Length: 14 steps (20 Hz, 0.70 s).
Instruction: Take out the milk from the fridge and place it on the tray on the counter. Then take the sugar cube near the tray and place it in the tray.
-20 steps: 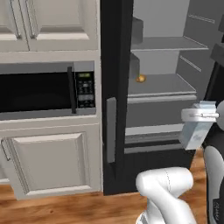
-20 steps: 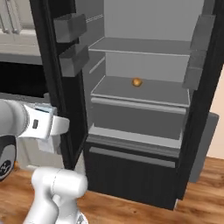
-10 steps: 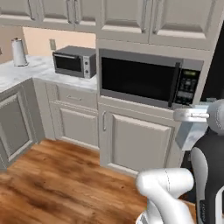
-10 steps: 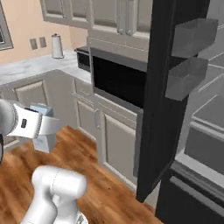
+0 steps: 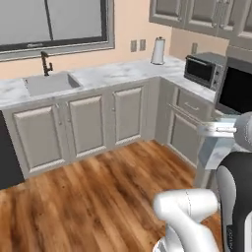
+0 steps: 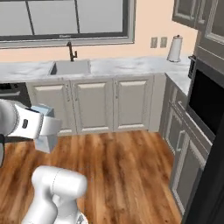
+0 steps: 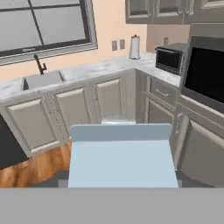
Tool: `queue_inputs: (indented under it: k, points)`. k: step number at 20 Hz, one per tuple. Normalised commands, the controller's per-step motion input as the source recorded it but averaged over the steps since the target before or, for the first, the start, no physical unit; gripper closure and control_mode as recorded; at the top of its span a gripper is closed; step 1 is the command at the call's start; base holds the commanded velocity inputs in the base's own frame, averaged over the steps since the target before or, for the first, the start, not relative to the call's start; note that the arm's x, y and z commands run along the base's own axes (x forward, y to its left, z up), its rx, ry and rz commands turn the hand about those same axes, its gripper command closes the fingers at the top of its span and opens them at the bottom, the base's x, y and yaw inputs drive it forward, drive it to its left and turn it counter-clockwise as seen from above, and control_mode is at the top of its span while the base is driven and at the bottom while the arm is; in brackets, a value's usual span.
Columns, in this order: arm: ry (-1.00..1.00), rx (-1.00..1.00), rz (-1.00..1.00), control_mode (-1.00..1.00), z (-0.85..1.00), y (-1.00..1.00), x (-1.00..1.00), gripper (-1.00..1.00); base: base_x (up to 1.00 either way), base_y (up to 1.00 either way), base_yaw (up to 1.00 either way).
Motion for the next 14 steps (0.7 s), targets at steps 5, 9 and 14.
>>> queue_inputs:
  k: [5, 9, 14]
  points:
    - [0.0, 0.0, 0.0, 1.0, 0.0, 0.0, 0.0, 1.0, 0.0, 0.2, 1.0]
    - [0.0, 0.0, 0.0, 1.0, 0.0, 0.0, 0.0, 1.0, 0.0, 0.22, 1.0]
    - [0.0, 0.0, 0.0, 1.0, 0.0, 0.0, 0.0, 1.0, 0.0, 0.0, 1.0]
